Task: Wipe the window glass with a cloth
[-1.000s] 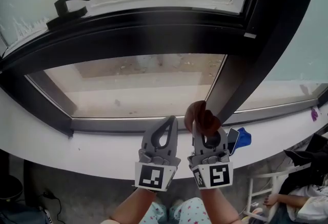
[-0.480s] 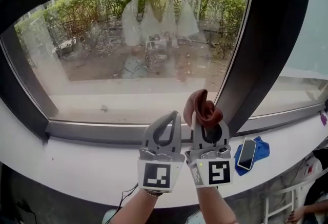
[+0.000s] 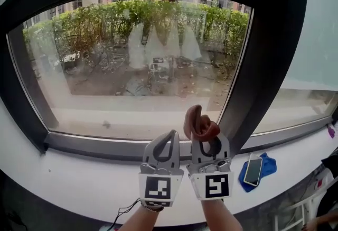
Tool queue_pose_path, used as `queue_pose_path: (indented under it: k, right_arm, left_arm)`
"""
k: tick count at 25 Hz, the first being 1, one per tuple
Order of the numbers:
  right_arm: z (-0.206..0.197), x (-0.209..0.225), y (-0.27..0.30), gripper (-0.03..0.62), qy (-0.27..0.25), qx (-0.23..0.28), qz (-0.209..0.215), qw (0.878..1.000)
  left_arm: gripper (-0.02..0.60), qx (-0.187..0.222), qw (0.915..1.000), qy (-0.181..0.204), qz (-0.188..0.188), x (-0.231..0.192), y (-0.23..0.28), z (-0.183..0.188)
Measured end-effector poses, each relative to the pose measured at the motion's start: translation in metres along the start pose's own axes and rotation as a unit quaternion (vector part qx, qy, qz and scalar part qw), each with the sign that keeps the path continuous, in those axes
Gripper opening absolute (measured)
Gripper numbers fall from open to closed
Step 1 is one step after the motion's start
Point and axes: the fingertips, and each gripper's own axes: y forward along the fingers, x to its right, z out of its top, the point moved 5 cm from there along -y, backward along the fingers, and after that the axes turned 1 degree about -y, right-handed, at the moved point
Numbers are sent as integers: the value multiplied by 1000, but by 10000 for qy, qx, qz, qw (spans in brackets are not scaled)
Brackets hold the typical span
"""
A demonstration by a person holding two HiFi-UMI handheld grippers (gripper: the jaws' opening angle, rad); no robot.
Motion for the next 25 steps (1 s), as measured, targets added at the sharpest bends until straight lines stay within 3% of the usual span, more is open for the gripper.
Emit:
queue_pose_path:
  k: [3,4,6,9,13,16,18,25]
  right_arm:
    - [32,9,13,69,-997,231,280,9944]
    - [44,12,18,69,-1528,289,422,9869]
    - [73,20,34,69,-2650,504,629,9609]
    - [119,31,63,69,-3985,842,633,9111]
    - [151,42,99,69,-5665,604,551,8200]
    - [152,54,126,69,-6524,211,530,7557]
    - [153,62,141,69,-6886,31,409,7240]
    - [161,76,177,69,-7060,-516,39,7063]
  left_arm:
    - [20,-129,9998,63,-101,3,-2,-4]
    - [20,-215,9996,76,-146,4,-4,-8]
    - [20,-361,9991,74,-201,6,-7,-14]
    - [20,-420,9989,20,-189,5,-8,-15]
    - [20,-432,9989,-2,-192,4,-11,-18]
    - [20,-449,9988,-39,-192,3,-12,-19]
    - [20,-437,9989,-19,-183,3,-14,-18]
    - [20,-263,9993,-110,-234,7,-19,-15]
